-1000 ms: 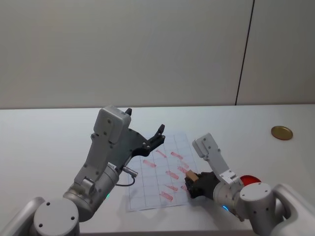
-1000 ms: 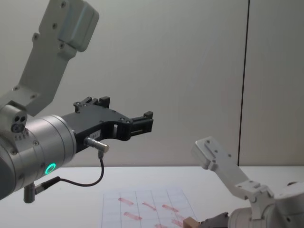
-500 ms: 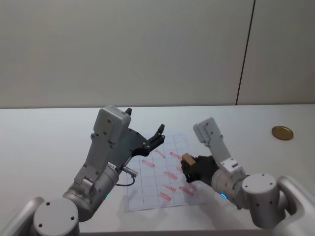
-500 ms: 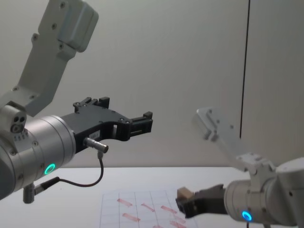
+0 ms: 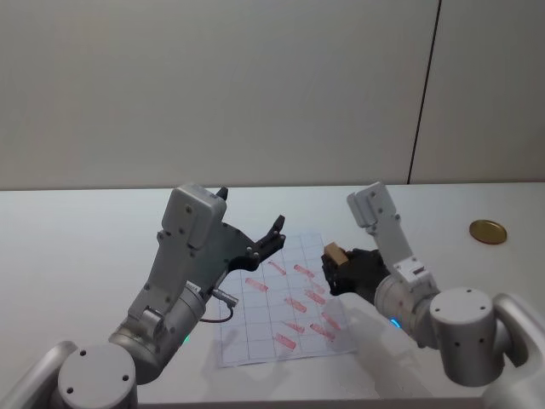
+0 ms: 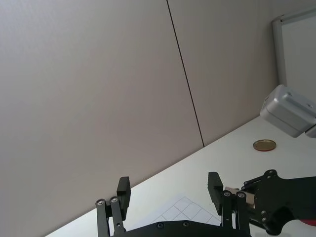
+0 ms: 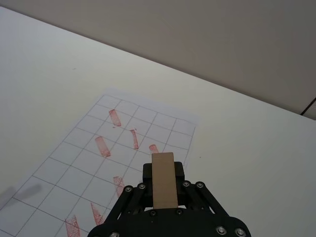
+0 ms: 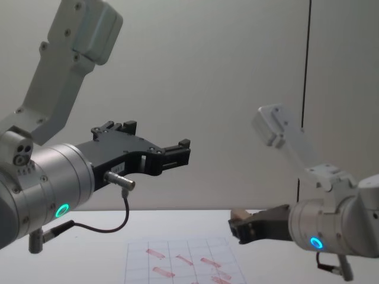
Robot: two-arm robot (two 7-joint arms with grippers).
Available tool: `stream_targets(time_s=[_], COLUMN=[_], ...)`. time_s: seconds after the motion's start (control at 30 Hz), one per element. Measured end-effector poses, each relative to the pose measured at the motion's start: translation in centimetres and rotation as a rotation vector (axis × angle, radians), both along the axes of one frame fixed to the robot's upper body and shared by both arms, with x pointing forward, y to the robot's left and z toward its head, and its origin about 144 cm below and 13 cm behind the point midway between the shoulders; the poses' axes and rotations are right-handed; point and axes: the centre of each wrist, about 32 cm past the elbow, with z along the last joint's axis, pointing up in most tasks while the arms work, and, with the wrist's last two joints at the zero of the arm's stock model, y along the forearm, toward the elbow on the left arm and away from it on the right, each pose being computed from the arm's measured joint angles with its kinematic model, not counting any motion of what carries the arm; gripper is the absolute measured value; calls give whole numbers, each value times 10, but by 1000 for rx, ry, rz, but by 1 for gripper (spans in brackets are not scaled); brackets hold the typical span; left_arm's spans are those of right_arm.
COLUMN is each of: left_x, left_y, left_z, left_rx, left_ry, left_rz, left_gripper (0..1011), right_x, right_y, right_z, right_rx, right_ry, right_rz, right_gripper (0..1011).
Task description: Use the one hand to pick up the stamp and affix it onto the A4 paper.
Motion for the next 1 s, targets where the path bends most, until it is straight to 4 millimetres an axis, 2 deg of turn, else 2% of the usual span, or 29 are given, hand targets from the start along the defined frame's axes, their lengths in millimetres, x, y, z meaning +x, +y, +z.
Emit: stream_targets(time_s=[0.53,1.0], left_x=[0,0], left_y=[0,0], left_z=[0,0], left_rx=[0,0], left_ry=[0,0], left_rz=[0,0], left_gripper=[993,993], right_x=[-7,-16], right_y=[-28,-68], right_z=[4,-8], right_rx=[-16,-45], right_ry=[5,52], right_rz=[-89,-184], right_gripper=[220,219])
